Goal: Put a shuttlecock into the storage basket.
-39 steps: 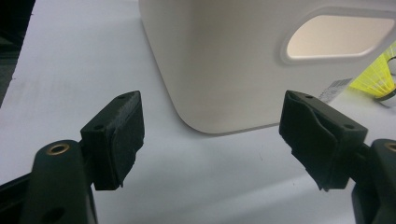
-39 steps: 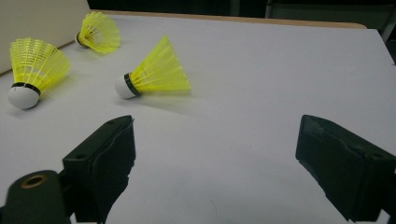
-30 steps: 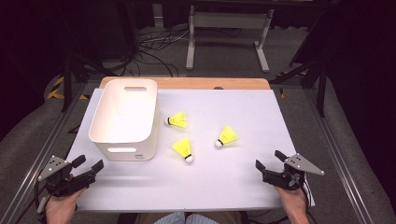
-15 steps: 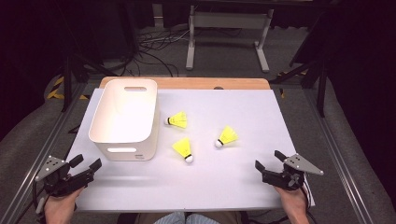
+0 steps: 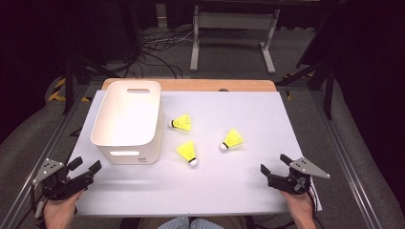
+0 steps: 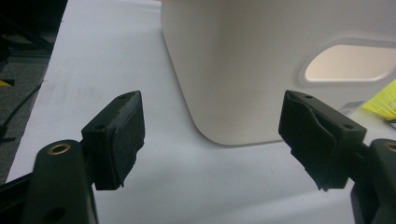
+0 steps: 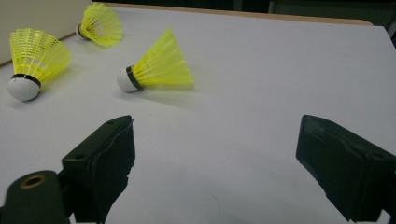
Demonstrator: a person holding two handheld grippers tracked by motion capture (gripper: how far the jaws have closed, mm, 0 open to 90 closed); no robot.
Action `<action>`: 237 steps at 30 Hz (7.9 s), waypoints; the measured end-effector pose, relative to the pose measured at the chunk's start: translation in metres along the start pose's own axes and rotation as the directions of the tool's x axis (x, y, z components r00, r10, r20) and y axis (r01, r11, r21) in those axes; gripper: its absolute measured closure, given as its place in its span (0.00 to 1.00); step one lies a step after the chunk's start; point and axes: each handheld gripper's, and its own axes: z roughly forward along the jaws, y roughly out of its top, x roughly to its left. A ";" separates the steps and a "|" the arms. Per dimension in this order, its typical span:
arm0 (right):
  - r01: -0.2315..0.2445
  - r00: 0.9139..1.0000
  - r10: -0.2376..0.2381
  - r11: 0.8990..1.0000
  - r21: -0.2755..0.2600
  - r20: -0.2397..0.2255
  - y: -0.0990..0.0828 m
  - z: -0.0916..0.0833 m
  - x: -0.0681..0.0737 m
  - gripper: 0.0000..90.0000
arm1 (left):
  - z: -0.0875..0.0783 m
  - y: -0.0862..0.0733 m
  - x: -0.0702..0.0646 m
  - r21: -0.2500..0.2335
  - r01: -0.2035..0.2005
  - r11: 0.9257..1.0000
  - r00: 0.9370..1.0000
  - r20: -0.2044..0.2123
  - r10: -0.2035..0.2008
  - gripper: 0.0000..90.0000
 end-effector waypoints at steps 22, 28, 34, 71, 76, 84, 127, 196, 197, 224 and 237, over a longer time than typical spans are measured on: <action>0.002 1.000 -0.002 1.000 0.004 -0.001 0.000 0.000 0.000 0.13 | 0.003 0.015 0.007 -0.009 0.000 1.000 0.999 -0.044 -0.001 0.27; 0.005 1.000 -0.005 1.000 0.005 -0.003 0.000 0.000 0.001 0.13 | 0.004 0.016 0.011 -0.011 0.015 1.000 0.998 -0.053 -0.015 0.27; 0.004 1.000 -0.004 1.000 0.007 -0.004 0.000 0.001 0.001 0.13 | 0.006 0.021 0.013 -0.016 0.017 1.000 0.998 -0.057 -0.017 0.27; -0.006 1.000 0.006 1.000 0.006 -0.004 0.000 0.000 -0.001 0.14 | 0.016 0.059 0.014 -0.039 0.021 0.999 0.997 -0.071 -0.024 0.28; -0.004 1.000 0.004 1.000 0.007 -0.004 0.000 0.000 0.000 0.14 | 0.015 0.062 0.014 -0.036 0.018 0.999 0.997 -0.077 -0.021 0.28; -0.001 1.000 0.001 1.000 0.010 -0.007 0.000 0.000 0.000 0.14 | 0.011 0.066 0.017 -0.032 0.031 0.999 0.995 -0.091 -0.034 0.27; 0.004 1.000 -0.003 1.000 0.013 -0.013 0.000 0.000 0.001 0.14 | 0.007 0.108 0.002 0.029 0.041 0.999 0.995 -0.095 -0.038 0.35; 0.008 0.999 -0.008 1.000 0.014 -0.031 0.000 0.000 0.002 0.14 | 0.048 0.131 -0.084 0.133 -0.102 0.986 0.992 0.086 0.091 0.37; 0.008 0.999 -0.008 1.000 0.014 -0.032 0.000 0.000 0.002 0.14 | 0.049 0.131 -0.085 0.131 -0.103 0.986 0.992 0.089 0.092 0.37; 0.014 0.999 -0.013 1.000 0.018 -0.035 0.001 0.002 0.004 0.14 | 0.067 0.133 -0.118 0.148 -0.157 0.976 0.975 0.178 0.130 0.38; 0.014 0.999 -0.014 1.000 0.021 -0.034 0.001 0.003 0.004 0.14 | 0.076 0.135 -0.127 0.152 -0.165 0.974 0.971 0.196 0.134 0.38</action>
